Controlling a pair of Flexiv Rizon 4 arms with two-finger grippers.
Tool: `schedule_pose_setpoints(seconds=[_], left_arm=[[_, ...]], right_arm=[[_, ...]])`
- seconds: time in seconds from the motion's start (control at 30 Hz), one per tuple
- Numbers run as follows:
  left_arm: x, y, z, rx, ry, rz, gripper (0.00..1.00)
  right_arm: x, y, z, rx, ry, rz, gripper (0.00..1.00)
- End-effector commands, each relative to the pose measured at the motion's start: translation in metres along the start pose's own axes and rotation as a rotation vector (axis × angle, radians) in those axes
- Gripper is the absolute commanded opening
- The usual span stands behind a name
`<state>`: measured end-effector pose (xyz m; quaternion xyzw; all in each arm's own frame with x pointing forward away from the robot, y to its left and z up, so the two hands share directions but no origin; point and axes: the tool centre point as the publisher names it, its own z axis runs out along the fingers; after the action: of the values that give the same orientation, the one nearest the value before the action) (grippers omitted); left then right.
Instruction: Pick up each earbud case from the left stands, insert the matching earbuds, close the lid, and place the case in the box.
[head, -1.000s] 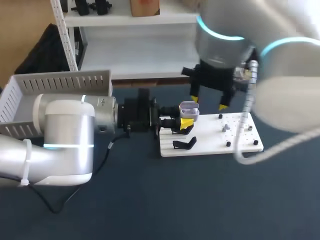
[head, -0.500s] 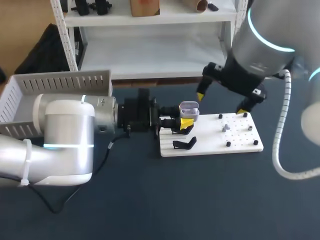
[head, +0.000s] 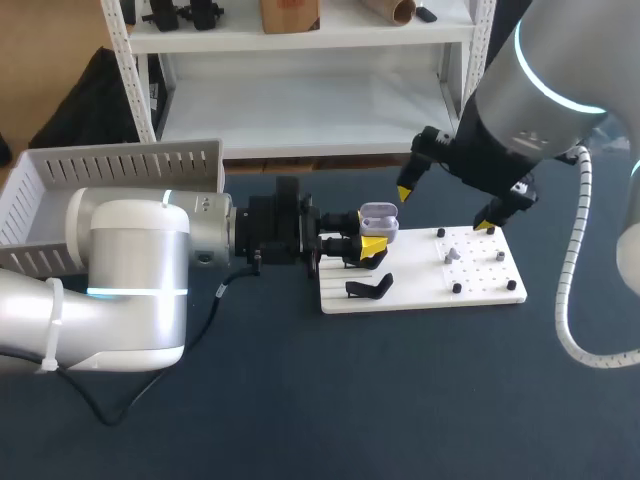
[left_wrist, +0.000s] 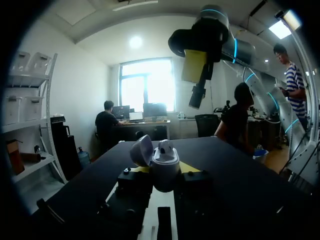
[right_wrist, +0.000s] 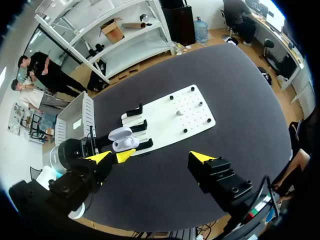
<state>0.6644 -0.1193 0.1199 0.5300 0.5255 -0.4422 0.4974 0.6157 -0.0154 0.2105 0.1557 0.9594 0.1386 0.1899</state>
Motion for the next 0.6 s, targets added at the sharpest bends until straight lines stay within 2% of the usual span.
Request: schedule_pose_setpoints(seconds=[0.03,0.2,0.3,0.47,0.6], left_arm=[[0.001,-0.001,0.0,-0.003,-0.002,0.001,0.0],[0.001,-0.001,0.0,-0.003,-0.002,0.001,0.0],[0.001,-0.001,0.0,-0.003,-0.002,0.001,0.0],[0.001,-0.001,0.0,-0.003,-0.002,0.001,0.0],[0.001,-0.001,0.0,-0.003,-0.002,0.001,0.0]], right_arm=[[-0.004,-0.009,0.011,-0.029,-0.027,-0.001,1.0],[-0.012,-0.023,0.023,-0.049,-0.024,-0.053,1.0],[-0.016,-0.036,0.032,-0.029,-0.023,-0.104,1.0],[-0.017,-0.054,0.054,-0.078,0.017,-0.141,1.0],[-0.017,-0.059,0.064,-0.055,0.003,-0.154,1.0]])
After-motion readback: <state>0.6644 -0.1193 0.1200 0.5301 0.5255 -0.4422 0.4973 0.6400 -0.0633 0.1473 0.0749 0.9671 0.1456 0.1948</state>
